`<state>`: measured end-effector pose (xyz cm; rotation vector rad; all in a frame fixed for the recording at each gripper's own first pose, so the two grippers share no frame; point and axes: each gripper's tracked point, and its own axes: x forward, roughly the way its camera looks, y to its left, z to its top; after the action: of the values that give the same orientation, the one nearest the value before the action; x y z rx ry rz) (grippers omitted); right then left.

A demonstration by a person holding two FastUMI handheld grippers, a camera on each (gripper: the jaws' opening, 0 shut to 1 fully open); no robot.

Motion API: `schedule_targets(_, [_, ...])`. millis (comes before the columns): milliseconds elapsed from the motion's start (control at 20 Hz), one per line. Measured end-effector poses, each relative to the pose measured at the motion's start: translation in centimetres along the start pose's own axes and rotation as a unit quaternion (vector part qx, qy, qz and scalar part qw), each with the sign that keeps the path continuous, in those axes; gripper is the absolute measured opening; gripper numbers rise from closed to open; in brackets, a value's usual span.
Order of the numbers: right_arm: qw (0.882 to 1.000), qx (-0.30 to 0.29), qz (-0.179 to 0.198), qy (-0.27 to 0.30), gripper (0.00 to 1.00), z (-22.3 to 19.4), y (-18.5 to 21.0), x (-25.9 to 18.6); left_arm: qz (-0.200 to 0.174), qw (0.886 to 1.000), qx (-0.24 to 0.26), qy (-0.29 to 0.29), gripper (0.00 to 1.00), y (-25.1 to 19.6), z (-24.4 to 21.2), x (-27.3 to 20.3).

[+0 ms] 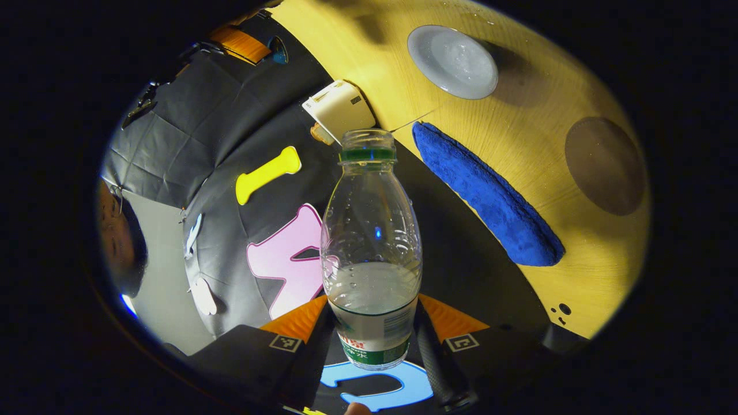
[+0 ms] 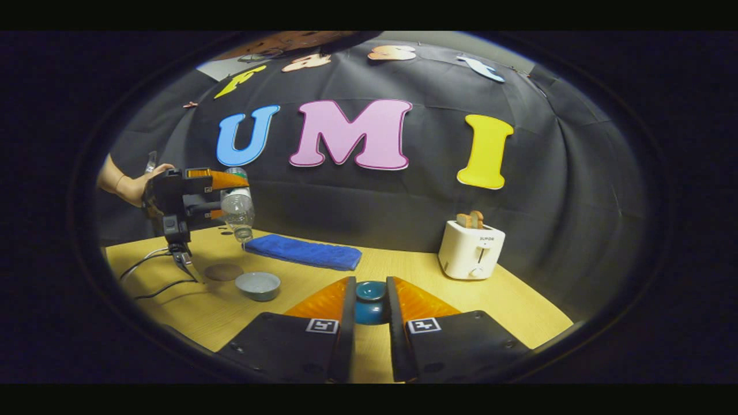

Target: Open the teacup lid with one hand, grasp the water bottle and pour water into the teacup with the other hand; after pouring, place the water bottle on the coaster and then close the teacup lid.

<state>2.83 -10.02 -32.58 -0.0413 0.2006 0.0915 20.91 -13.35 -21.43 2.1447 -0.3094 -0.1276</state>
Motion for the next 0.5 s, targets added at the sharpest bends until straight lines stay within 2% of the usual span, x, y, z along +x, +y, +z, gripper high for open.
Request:
schedule_targets(250, [1.0, 0.002, 0.0, -0.001, 0.24, 0.2, 0.2, 0.3, 0.0, 1.0, -0.001, 0.002, 0.75, -0.4, -0.2, 0.2])
schedule_targets(350, [1.0, 0.003, 0.001, 0.0, 0.29, 0.1, 0.5, 0.5, -0.003, 1.0, 0.0, 0.002, 0.75, -0.5, -0.2, 0.2])
schedule_targets(500, [1.0, 0.006, 0.003, 0.002, 0.34, 0.1, 0.9, 0.6, -0.02, 0.999, -0.043, 0.019, 0.75, -1.2, -1.1, 0.1])
